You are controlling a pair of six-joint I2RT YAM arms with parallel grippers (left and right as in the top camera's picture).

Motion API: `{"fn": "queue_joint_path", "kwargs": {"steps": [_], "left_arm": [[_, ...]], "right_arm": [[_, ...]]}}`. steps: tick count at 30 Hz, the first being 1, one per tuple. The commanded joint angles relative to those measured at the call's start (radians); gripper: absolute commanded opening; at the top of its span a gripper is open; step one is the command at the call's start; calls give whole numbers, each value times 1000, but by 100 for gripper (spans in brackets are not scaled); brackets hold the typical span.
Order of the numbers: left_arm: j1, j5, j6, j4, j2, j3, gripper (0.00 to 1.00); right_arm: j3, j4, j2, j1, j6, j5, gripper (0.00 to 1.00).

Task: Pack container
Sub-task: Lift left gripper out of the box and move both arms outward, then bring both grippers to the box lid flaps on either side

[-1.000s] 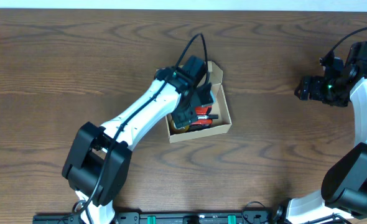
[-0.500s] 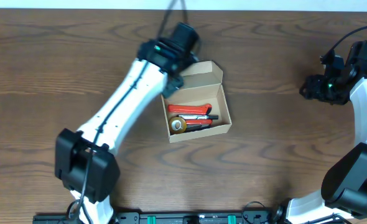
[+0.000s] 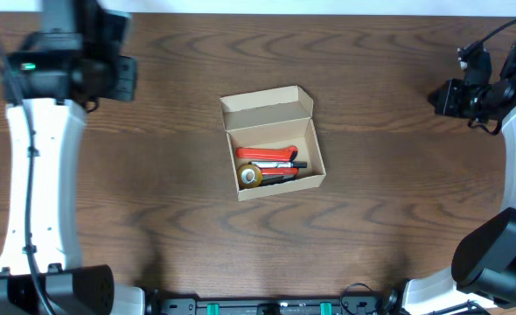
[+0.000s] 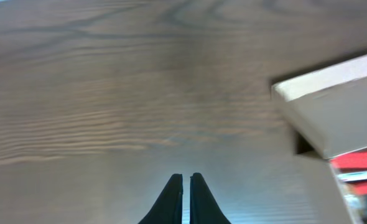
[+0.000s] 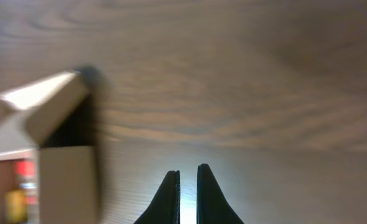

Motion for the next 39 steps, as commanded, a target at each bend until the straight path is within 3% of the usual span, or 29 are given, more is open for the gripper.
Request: {"fn": "queue_joint_path", "kwargs": {"steps": [1,8,15,28,39], "left_arm": [[111,365,-62,49,22,-45,6],[218,700,-145,299,24,-267,6],[220,908,-225,517,61,-497,6],[175,1115,-235,704,249,-582,6],[105,1162,-172,717,391,-582,6]], "right_arm": [[15,24,4,10,76,-244,1],[15,18,100,26,87,-405,1],[15,10,256,89,89,-462,1],[15,78,339,248,89,-463,1],[15,107,425,285,116,-486,1]]}}
